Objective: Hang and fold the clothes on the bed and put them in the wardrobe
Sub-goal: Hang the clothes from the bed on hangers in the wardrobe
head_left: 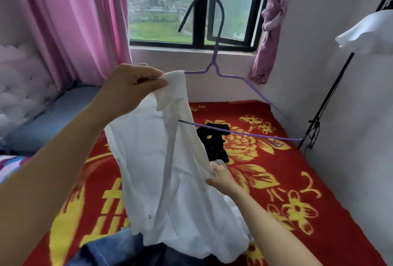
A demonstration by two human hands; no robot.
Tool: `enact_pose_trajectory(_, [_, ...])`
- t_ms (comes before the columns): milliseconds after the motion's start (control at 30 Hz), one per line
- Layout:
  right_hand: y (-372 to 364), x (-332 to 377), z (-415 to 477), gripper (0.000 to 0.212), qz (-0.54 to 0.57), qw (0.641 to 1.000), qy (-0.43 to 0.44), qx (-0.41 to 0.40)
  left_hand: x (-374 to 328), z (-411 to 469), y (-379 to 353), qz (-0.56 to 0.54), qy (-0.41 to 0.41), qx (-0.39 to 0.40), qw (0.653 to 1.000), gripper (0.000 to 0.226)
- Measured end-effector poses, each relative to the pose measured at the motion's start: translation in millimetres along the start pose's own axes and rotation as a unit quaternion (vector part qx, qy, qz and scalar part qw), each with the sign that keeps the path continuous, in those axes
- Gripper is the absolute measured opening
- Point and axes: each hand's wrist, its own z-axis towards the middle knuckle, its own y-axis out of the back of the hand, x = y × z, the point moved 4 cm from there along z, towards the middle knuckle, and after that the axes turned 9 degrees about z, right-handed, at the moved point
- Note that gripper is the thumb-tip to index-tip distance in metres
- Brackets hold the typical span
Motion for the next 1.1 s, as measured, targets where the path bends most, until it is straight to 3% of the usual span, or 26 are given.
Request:
enact_pose_trajectory(67, [-4, 1, 4, 0.026, -0.023, 0.999, -0.001, 0.031, 9, -4, 11, -0.008, 0.017, -0.007, 1.0, 0.025])
enact_pose_trajectory(167, [15, 0, 5, 0.023, -0.004, 1.0, -0.002, 0.029, 29, -11, 27, 0.003, 0.051, -0.026, 0.998, 0.022])
enact_pose_trajectory(333, [92, 20, -5, 0.014, 0.115, 0.989, 0.011, -0.089, 68, -30, 33, -0.085, 0.149, -0.042, 0.984, 0.026])
enact_pose_trajectory(400, [123, 38, -10, 0.004, 0.115, 0.986, 0.029, -0.118, 78, -36, 27, -0.12, 0.169, -0.037, 0.978, 0.038])
enact_pose_trajectory(600, [193, 82, -28, 0.01, 0.095, 0.979, 0.014, -0.177, 96, -38, 1, -0.152, 0.186, 0.0, 0.971, 0.018])
enact_pose_trajectory(800, [218, 109, -43, 0.038, 0.044, 0.957, 0.016, -0.285, 85, -36, -33, -0.032, 0.098, -0.017, 0.995, 0.018])
enact_pose_trajectory(967, [214, 125, -53, 0.027, 0.041, 0.943, 0.035, -0.328, 72, -38, -53, 0.071, 0.08, -0.102, 0.989, 0.015])
enact_pose_trajectory(1033, [196, 138, -62, 0.031, 0.068, 0.943, 0.068, -0.319, 65, -40, -58, 0.111, 0.083, -0.147, 0.979, 0.015])
enact_pose_trajectory(1100, [166, 151, -71, 0.023, 0.061, 0.95, 0.124, -0.281, 62, -40, -58, 0.108, 0.106, -0.194, 0.969, 0.015])
